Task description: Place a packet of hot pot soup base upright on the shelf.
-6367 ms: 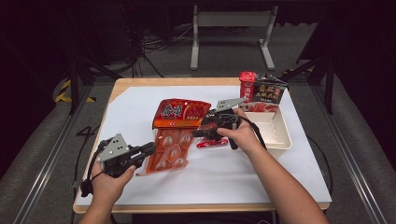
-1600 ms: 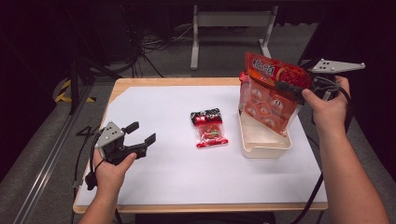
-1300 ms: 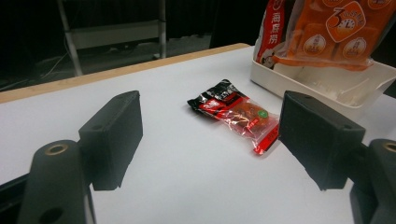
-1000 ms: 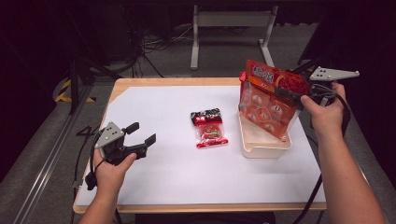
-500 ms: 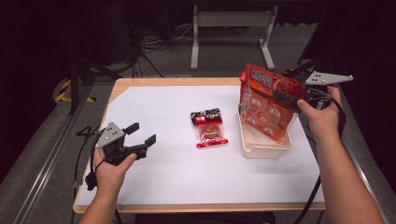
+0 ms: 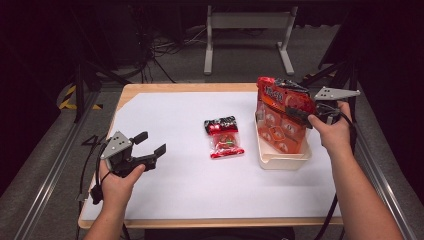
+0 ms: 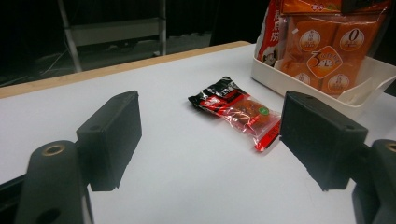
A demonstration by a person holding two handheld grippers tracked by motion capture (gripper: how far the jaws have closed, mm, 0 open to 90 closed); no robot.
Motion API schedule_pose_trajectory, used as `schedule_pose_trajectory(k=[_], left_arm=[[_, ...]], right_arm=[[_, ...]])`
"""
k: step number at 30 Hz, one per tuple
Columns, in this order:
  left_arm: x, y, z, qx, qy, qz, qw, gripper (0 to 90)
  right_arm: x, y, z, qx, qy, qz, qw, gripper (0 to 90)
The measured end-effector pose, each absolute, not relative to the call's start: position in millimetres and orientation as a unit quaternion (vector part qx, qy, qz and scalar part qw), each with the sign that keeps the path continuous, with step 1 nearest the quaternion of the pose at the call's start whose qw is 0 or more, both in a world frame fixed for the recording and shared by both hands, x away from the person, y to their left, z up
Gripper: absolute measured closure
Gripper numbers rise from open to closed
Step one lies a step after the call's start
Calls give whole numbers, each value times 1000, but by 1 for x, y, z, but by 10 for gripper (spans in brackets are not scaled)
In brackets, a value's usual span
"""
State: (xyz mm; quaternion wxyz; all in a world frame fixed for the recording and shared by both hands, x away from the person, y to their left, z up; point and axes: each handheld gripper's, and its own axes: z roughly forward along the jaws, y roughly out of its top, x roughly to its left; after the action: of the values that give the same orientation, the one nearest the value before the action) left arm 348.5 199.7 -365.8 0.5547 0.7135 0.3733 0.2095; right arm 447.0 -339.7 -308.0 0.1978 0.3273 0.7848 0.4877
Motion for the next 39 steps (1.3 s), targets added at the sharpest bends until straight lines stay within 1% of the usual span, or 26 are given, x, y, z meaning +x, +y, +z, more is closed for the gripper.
schedule_pose_trajectory(k=[10,17,20,25,30,36,39], left_arm=[[350,197,-367,715,373,207,553,215],[351,197,-368,716,374,206,552,212],[351,198,-368,716,374,207,551,211],[351,197,-369,717,374,205,552,210],[353,196,-369,718,373,204,551,209],[354,194,-369,720,370,202,551,208],[354,194,-369,720,370,202,551,207]], right_arm=[[446,-353,-312,348,778,481,207,866],[445,-357,-312,358,773,478,213,811],[443,-358,-310,357,772,478,219,758],[438,-361,-305,361,757,496,224,592],[432,-363,-296,362,746,502,245,452],[425,-365,-279,350,736,511,273,374],[422,-365,-271,345,732,516,280,365]])
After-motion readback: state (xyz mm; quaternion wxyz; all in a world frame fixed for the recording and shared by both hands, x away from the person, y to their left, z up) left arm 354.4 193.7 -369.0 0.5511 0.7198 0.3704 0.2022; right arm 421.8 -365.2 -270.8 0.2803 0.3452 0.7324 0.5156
